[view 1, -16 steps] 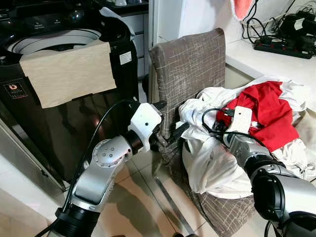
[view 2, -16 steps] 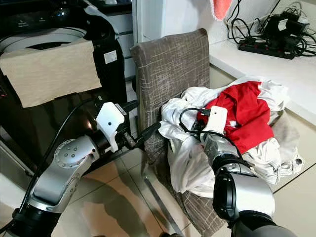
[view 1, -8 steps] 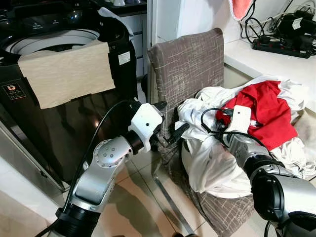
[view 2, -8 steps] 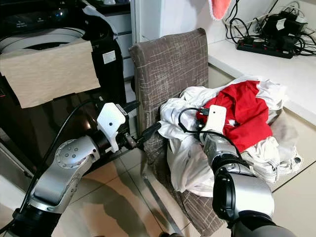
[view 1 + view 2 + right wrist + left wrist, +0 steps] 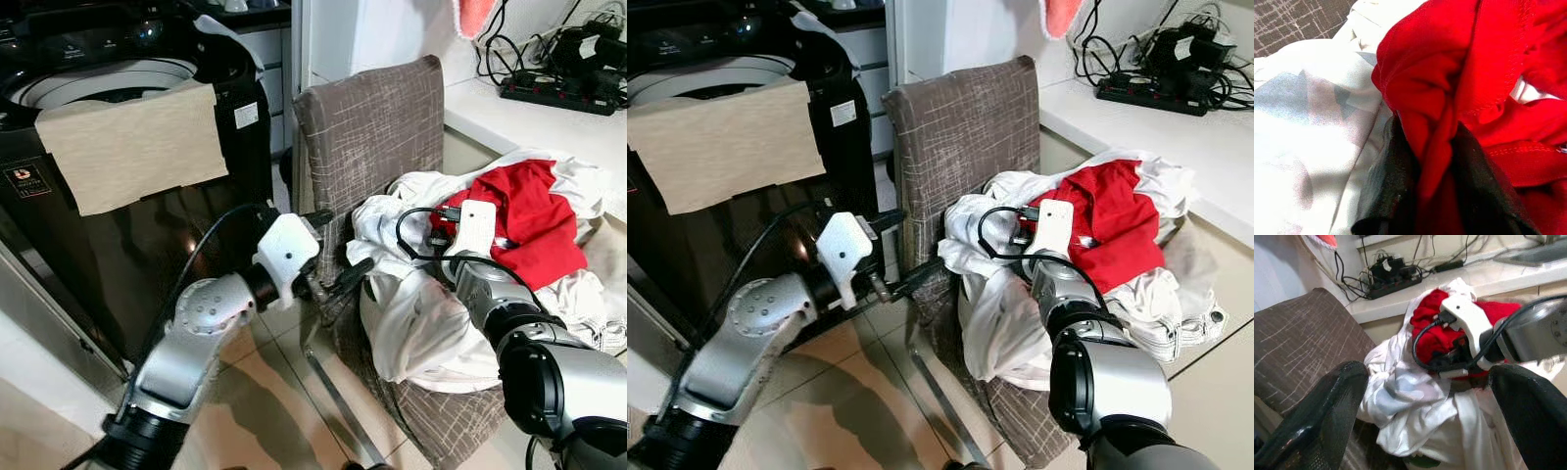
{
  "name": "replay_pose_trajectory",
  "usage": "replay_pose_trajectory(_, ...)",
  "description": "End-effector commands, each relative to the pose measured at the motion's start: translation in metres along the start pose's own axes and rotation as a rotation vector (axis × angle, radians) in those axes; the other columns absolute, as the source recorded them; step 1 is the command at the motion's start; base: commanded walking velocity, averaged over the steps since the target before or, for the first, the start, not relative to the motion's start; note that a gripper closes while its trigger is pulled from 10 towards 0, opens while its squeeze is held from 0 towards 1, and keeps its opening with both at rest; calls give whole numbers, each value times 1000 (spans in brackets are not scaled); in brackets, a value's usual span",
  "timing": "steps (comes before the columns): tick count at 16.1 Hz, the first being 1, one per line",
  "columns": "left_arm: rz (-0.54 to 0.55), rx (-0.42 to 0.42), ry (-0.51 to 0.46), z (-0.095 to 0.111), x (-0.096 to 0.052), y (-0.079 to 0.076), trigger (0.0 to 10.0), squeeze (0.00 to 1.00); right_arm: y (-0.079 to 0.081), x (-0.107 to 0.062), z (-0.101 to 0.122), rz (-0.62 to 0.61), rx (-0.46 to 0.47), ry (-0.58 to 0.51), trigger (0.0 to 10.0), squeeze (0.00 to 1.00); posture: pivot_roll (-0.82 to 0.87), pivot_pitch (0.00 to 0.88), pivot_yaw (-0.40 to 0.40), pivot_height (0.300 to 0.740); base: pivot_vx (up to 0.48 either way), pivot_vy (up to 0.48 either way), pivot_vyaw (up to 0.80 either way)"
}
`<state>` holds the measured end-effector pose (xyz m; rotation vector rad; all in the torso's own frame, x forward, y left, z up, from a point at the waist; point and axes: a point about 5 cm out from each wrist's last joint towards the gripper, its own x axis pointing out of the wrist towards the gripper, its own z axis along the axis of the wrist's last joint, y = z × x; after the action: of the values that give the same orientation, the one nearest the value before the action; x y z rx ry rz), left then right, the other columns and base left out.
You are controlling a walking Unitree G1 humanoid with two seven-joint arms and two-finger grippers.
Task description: Clothes washing
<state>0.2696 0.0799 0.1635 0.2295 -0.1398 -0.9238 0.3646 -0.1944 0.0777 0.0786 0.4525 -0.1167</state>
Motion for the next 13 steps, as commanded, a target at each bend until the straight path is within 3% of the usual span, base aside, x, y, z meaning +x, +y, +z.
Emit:
replay_pose_trajectory(1, -4, 0, -10, 2, 1, -2, 10000, 0, 3, 1, 12, 11, 1, -40, 0, 0, 58, 2, -28, 740, 0, 0, 0)
replay_pose_trajectory(6, 28, -14, -11, 1, 2, -1, 10000, 0, 30, 1, 50, 79, -128, -191, 0, 0, 53, 12, -28, 740, 0, 0, 0)
replay_pose_trajectory(8, 41, -26, -21, 2, 7, -2, 10000, 0, 56, -8, 98, 150, -192, -392, 0, 0, 41, 11, -30, 740, 0, 0, 0)
replay_pose_trajectory(10, 44, -30, -27, 2, 10, -3, 10000, 0, 65, -13, 116, 181, -198, -476, 0, 0, 40, 9, -30, 740, 0, 0, 0)
replay_pose_trajectory(11, 173, -9, -19, 1, 13, 9, 10000, 0, 74, -20, 131, 210, -219, -566, 0, 0, 39, 7, -29, 740, 0, 0, 675)
replay_pose_trajectory(13, 318, -4, -6, -2, 15, 21, 10000, 0, 77, -23, 135, 224, -237, -606, 0, 0, 38, 6, -27, 740, 0, 0, 606)
